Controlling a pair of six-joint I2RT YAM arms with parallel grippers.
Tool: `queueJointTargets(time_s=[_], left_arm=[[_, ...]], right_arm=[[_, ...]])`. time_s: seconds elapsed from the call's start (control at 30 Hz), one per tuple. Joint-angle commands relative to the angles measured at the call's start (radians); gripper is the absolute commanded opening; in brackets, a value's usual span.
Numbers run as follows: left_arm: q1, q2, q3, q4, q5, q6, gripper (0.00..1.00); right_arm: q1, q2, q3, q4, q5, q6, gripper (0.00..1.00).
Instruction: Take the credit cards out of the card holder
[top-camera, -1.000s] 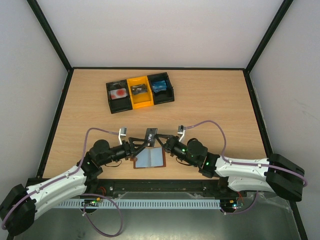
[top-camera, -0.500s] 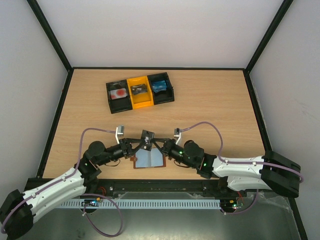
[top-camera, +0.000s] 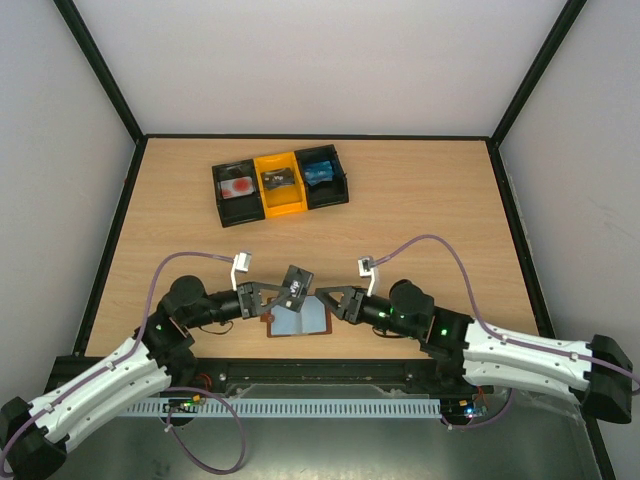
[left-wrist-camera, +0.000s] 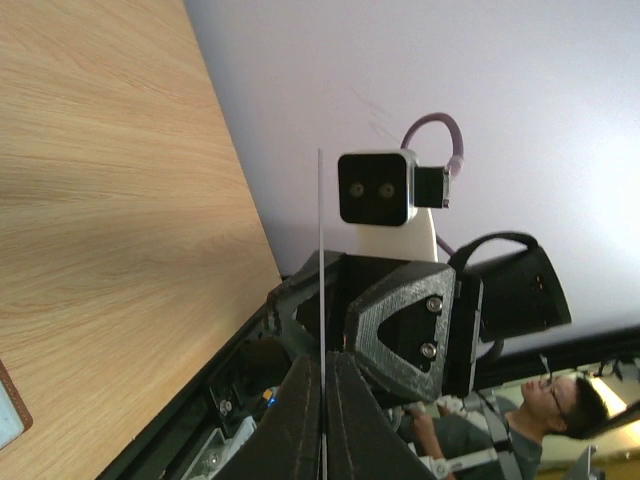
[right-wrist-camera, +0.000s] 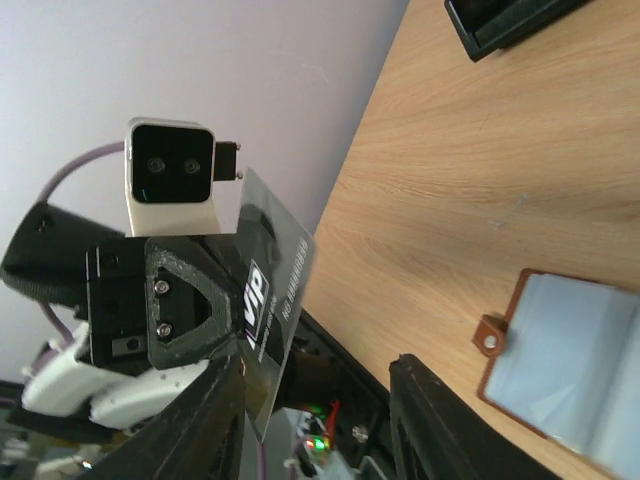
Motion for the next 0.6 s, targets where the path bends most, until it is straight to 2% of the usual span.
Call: queueJointTargets(time_s=[0.0, 0.17, 0.57], left_arm=[[0.001, 0.011, 0.035, -0.120, 0.159, 0.124, 0.02], [0.001, 0.008, 0.052, -0.174, 0.241, 0.168, 0.02], [0.000, 0.036, 0.065, -0.207, 0.318, 0.237, 0.02]], right_arm=[[0.005, -0.090, 0.051, -0.240, -0.021, -0.149, 0.42], [0.005, -0.107, 0.090, -0.331, -0.079, -0.226, 0.53], [0.005, 0.068, 0.199, -0.300, -0.212, -0.306, 0.56]])
